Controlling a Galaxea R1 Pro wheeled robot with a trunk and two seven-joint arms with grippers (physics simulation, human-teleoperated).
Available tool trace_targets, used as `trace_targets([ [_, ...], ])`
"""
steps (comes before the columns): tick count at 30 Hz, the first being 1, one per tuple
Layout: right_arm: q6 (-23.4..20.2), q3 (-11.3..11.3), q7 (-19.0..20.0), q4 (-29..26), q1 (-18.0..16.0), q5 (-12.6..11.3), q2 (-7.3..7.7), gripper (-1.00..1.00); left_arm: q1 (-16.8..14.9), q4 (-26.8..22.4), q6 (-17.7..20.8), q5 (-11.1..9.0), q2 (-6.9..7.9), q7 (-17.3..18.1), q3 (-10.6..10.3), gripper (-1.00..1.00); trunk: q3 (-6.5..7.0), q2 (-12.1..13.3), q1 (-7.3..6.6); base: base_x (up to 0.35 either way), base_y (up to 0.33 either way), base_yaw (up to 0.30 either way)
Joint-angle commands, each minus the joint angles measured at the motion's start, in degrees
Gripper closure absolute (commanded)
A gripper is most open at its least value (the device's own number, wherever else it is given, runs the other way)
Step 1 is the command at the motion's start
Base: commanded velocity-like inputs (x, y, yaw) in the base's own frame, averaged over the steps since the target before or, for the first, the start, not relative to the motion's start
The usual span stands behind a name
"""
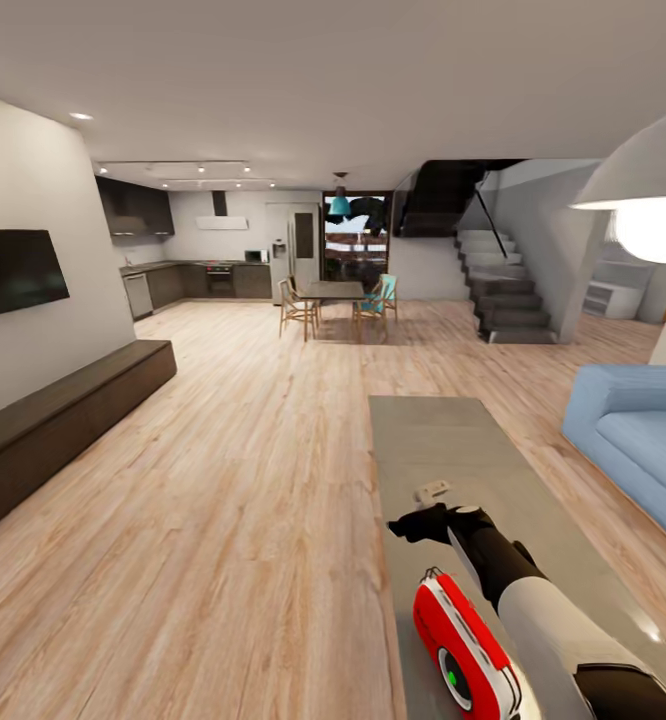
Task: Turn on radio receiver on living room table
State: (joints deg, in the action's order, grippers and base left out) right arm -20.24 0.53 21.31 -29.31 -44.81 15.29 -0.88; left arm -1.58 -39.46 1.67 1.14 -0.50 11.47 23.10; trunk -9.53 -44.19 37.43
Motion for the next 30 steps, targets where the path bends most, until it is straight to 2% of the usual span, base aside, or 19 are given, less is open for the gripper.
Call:
trace_targets([
  [1,0.1,0.0,0.0,0.2,0.0,0.0,-0.08,-1.00,0.0,0.0,0.0,0.0,-0.01,0.0,0.0,1.00,0.19,0.4,-0.23,0.000,0.321,0.000],
  [8,1.7,-0.1,0.0,0.8,0.1,-0.2,-1.13,-1.00,0.0,0.0,0.0,0.0,-0.08,0.0,-0.1,1.00,1.44,3.2,-1.76,0.000,0.321,0.000],
  [15,3.3,-0.3,-0.3,5.3,0.1,-0.2,-3.13,-1.00,0.0,0.0,0.0,0.0,-0.04,0.0,-0.2,1.00,2.70,6.0,-3.30,0.000,0.321,0.000],
  [23,4.9,-0.4,-0.4,9.5,0.1,0.0,-3.33,-1.00,0.0,0.0,0.0,0.0,-0.11,0.0,-0.2,1.00,4.14,9.2,-5.06,0.000,0.321,0.000],
  [27,5.1,-0.4,-0.4,14.3,0.1,0.1,-3.34,-1.00,0.0,0.0,0.0,0.0,-0.11,0.0,-0.2,1.00,4.85,10.8,-5.94,0.000,0.321,0.000],
  [30,7.4,-0.5,-0.4,19.2,0.1,0.6,-3.34,-1.00,0.0,0.0,0.0,0.0,-0.15,0.0,-0.2,1.00,5.39,12.0,-6.60,0.000,0.321,0.000],
])
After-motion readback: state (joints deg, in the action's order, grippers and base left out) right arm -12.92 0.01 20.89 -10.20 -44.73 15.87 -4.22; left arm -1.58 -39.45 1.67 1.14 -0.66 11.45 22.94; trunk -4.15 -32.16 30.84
